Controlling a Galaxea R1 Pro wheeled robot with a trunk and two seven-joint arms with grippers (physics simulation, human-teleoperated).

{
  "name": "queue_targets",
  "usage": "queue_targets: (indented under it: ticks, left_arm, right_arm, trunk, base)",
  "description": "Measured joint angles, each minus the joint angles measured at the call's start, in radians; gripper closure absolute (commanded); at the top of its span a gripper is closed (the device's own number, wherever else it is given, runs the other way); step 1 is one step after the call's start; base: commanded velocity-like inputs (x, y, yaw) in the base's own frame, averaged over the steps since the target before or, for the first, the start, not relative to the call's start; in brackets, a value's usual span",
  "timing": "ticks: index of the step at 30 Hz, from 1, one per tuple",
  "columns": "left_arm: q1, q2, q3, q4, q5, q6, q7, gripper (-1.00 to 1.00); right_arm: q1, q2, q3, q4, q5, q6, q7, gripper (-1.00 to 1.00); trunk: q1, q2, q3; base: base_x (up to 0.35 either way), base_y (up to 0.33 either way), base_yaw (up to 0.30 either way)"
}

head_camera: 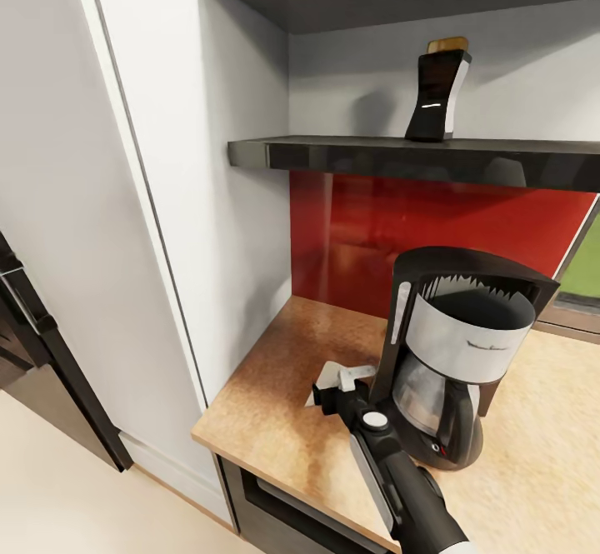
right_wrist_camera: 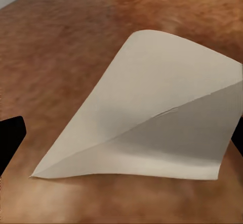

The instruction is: Set up a coffee station on the kitchen countertop: keep the coffee maker on the countertop, move the bottle of coffee from the kitchen shelf to the counter next to the coffee maker, place a paper coffee filter on top of the coffee maker, put the saucer next to the coffee maker with the coffee cup on the saucer, and place the electric kettle next to the coffee maker.

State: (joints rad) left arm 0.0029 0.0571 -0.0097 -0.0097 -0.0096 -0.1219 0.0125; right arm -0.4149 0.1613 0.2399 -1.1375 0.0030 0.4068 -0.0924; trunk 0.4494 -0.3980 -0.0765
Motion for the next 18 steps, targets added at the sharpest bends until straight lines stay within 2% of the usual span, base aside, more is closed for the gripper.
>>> queue_targets:
  ticks: [18]
  left_arm:
    - [0.0, 0.001, 0.0, 0.0, 0.0, 0.0, 0.0, -1.0]
  right_arm:
    - [0.0, 0.0, 0.007, 0.012, -0.002, -0.012, 0.005, -1.0]
  trunk:
    - [0.0, 0.0, 0.0]
  base:
    - [0.0, 0.0, 0.0]
